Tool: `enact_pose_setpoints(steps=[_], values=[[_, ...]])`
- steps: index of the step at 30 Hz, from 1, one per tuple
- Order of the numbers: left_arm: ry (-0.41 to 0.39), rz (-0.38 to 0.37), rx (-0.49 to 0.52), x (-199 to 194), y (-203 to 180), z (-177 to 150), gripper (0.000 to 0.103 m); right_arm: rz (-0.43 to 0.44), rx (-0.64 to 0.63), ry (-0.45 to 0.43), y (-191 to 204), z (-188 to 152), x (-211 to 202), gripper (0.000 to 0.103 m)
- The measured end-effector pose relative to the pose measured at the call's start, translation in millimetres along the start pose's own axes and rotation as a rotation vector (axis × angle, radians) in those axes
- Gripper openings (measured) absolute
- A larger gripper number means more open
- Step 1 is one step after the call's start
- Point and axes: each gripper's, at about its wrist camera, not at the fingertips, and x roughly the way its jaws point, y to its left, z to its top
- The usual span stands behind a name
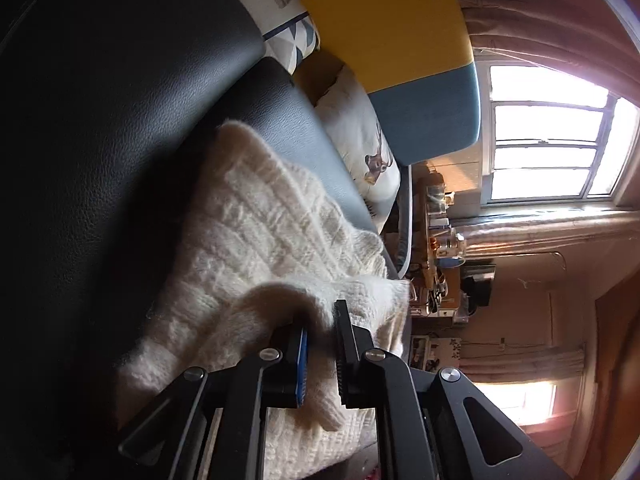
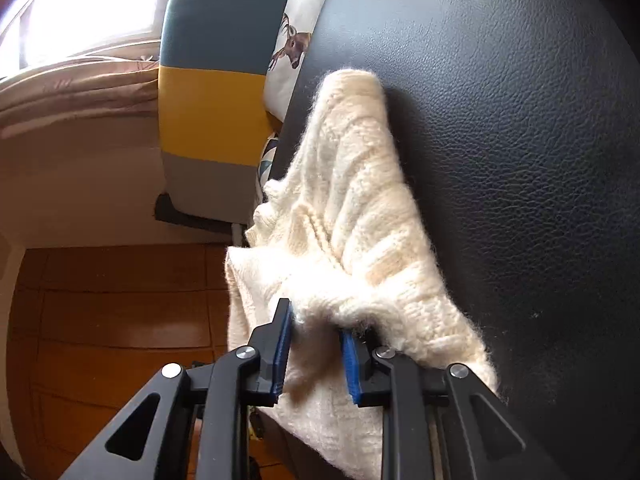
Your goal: Fold clothes
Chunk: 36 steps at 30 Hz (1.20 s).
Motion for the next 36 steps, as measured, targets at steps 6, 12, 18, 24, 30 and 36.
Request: enact_pose_setpoints(steps=[6, 12, 18, 24, 30, 36], values=[[0.045, -0.087, -0.056, -1.4, 7.7, 0.6, 0.014, 0.069, 0.032, 0.053, 4.4, -1.6, -15.9, 0.042], [0.089, -0.171, -0.103, 2.3, 2.8, -7.7, 0.025, 0.105, -0.046, 0.15, 19.2, -24.1, -4.2, 0.072], [0.085, -0.214, -0.156, 5.2, 0.3, -10.6, 0.032, 0.114, -0.123, 0.102, 41.8, -19.3, 15.7, 0.076], [0.092, -0.271, -0.229, 17.5, -1.8, -3.7, 0.042, 0.265, -0.075, 0.077, 52.9, -6.2, 25.3, 0.077], [0.007, -0.397, -0.332, 17.5, 2.1, 10.5, 0.049, 0.272, 0.016, -0.117, 39.1, 23.0, 15.4, 0.077], [-0.072, -0.402, -0.36, 9.1, 5.6, 33.8, 0.055, 0.144, -0.094, -0.112, 49.9, 21.8, 9.6, 0.077]])
